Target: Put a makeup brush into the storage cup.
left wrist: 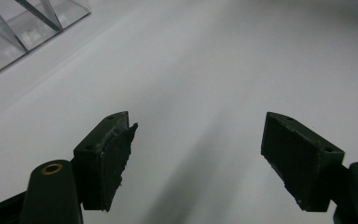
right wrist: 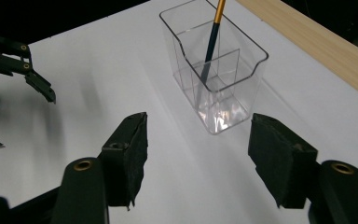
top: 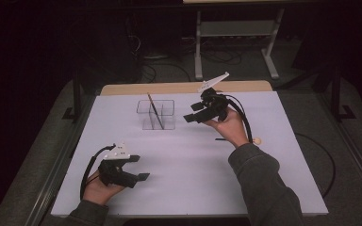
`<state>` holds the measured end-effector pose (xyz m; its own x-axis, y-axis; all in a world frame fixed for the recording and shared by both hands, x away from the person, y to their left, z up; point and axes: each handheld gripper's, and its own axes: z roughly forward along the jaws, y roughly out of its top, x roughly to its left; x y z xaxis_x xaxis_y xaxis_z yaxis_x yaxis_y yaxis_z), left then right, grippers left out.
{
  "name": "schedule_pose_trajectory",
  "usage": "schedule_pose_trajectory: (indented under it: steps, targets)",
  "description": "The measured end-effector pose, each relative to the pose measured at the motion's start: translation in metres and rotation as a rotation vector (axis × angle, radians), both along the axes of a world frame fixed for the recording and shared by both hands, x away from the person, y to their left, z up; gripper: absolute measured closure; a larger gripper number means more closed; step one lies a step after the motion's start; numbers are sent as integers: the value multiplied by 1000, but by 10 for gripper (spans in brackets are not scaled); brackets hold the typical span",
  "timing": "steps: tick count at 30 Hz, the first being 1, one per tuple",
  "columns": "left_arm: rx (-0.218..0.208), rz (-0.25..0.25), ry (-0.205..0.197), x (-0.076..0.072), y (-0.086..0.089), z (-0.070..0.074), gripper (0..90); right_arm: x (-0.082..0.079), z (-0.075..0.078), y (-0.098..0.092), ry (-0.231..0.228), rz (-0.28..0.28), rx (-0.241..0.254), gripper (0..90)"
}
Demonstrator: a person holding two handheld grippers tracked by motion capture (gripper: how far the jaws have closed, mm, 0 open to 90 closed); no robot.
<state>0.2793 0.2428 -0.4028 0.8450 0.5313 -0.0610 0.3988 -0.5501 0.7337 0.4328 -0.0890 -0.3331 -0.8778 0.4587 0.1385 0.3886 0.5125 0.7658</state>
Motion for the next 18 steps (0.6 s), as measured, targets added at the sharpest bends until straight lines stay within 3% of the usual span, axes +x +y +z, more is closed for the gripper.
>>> schedule_pose_trajectory:
  steps: [2, 10, 18]
  targets:
    - [3, 0, 3, 0, 0, 1, 236, -3, 0, -3, 22, -12, 4, 351]
    - [-11, 11, 2, 0, -1, -1, 236, -6, -5, -17, 21, -15, -10, 344]
    - [6, -2, -2, 0, 1, 1, 235, -12, -10, -30, 28, -29, -11, 337]
